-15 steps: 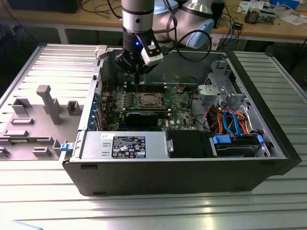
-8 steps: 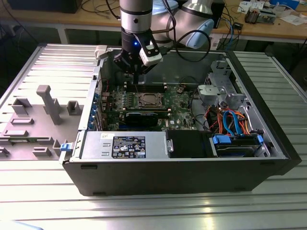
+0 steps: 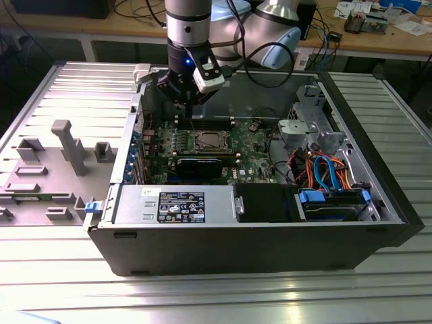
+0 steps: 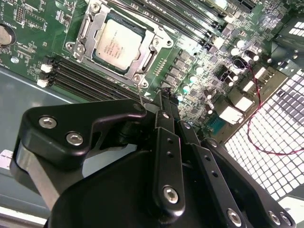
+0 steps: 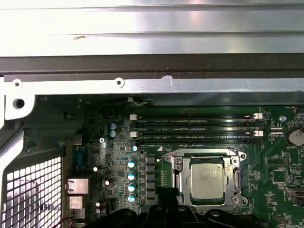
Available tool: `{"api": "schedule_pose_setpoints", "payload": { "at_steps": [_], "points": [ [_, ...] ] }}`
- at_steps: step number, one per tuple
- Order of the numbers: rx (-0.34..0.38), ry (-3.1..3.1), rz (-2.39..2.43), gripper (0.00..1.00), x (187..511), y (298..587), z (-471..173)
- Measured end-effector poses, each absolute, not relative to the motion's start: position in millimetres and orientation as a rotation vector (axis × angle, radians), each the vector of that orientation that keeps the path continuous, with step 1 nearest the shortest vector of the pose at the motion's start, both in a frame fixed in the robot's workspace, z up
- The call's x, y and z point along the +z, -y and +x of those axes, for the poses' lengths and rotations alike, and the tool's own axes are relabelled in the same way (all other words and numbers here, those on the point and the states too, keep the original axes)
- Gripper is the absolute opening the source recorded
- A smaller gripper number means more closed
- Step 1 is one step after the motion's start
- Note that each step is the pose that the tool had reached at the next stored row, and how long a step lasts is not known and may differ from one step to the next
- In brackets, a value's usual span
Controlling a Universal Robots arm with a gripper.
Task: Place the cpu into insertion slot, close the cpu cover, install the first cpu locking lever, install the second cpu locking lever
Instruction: 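Install the first cpu locking lever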
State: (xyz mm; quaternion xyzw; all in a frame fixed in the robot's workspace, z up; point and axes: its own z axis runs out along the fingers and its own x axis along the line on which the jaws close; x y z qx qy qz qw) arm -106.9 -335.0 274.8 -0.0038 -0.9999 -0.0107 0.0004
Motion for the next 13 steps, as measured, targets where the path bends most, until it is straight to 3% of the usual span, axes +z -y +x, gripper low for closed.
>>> {"api": "schedule_pose_setpoints", "payload": {
  "at_steps": [13],
  "points": [
    [-0.043, 3.140, 0.002, 0.11, 273.5, 333.4, -117.6]
  ]
}}
